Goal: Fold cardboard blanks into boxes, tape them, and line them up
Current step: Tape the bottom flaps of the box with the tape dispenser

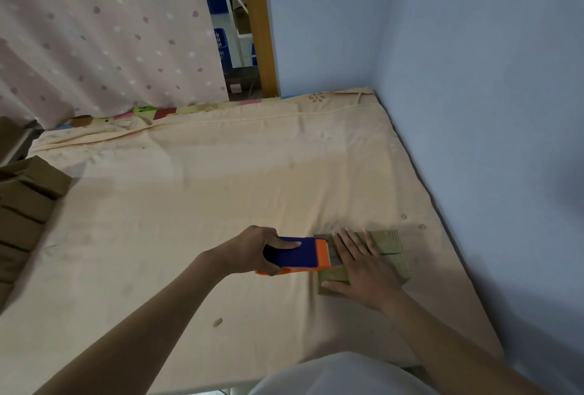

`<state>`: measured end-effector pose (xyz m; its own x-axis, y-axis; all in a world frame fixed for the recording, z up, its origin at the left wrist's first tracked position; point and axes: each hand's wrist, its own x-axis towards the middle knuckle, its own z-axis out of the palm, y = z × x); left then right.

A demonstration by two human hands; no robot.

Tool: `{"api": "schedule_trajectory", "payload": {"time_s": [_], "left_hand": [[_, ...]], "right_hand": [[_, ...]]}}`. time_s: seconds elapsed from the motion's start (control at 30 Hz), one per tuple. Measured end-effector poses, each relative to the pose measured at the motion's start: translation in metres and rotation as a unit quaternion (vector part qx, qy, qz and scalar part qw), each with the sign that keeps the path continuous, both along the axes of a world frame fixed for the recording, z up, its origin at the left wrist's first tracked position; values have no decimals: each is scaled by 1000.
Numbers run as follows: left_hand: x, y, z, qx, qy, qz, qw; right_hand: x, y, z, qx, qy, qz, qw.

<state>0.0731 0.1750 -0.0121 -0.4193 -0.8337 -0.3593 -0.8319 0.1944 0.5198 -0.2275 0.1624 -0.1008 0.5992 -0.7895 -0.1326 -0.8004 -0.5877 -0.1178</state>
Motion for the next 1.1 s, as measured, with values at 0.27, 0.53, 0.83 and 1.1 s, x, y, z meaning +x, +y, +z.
{"api": "schedule_trajectory", "payload": {"time_s": [0.27,0.53,0.83,1.1], "left_hand": [[34,16,6,14,-4,26,1000],[45,22,7,11,-24,37,999],[5,11,17,8,-109,-15,994],[-37,-17,35,15,-160,-85,983]], "right_hand": [[1,0,-7,-16,-4,-5,1000],[0,-1,-8,-26,-4,0,1000],[1,-1,-10,-23,-9,-6,1000],[2,0,-9,-33,-9,-1,999]]}}
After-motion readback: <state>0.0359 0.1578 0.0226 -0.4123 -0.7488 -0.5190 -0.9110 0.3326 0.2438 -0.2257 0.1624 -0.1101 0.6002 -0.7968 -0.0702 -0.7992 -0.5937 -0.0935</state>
